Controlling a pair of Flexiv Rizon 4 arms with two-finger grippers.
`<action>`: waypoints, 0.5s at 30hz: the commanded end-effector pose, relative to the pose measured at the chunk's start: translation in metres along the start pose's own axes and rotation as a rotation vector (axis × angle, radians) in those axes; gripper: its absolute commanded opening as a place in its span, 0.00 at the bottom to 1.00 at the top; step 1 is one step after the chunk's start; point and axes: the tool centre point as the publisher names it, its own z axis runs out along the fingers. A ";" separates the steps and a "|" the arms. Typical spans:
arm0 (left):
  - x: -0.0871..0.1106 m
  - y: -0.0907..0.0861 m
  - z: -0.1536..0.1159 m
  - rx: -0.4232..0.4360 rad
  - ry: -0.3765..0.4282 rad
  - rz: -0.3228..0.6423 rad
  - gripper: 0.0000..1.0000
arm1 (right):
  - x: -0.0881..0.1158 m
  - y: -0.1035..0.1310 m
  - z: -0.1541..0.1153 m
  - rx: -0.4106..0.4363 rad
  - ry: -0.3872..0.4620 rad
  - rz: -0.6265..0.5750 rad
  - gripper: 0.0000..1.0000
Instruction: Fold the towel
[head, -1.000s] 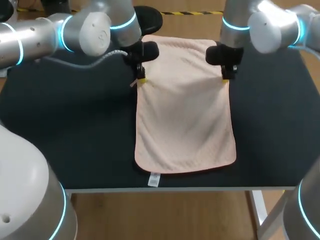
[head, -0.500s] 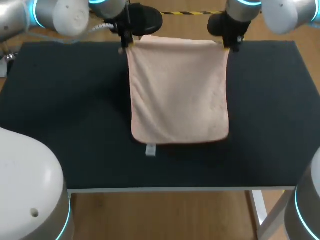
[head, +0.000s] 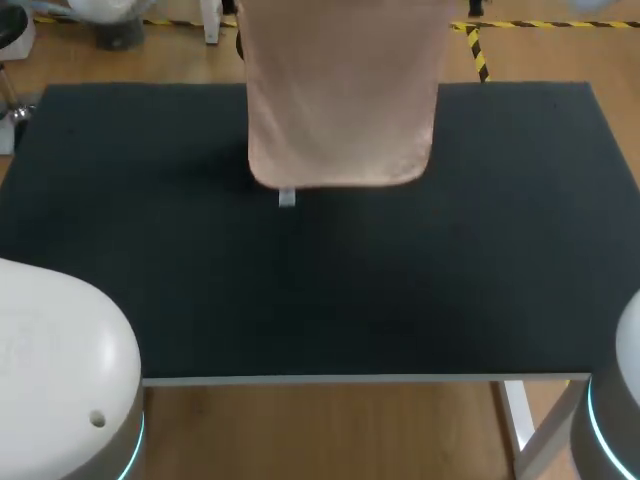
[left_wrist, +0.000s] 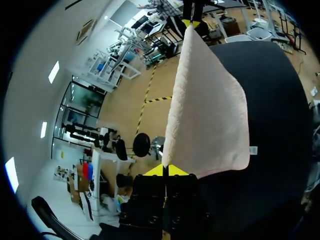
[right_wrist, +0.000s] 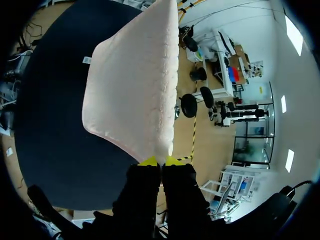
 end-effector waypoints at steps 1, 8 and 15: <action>-0.003 0.003 -0.044 -0.002 -0.051 0.010 0.00 | -0.002 0.001 -0.039 -0.002 -0.031 -0.006 0.00; 0.021 0.003 -0.050 -0.007 -0.012 0.039 0.00 | 0.030 0.007 -0.038 0.029 0.042 -0.060 0.00; 0.075 0.013 -0.070 -0.036 0.129 0.019 0.00 | 0.080 0.012 -0.036 0.034 0.179 -0.099 0.00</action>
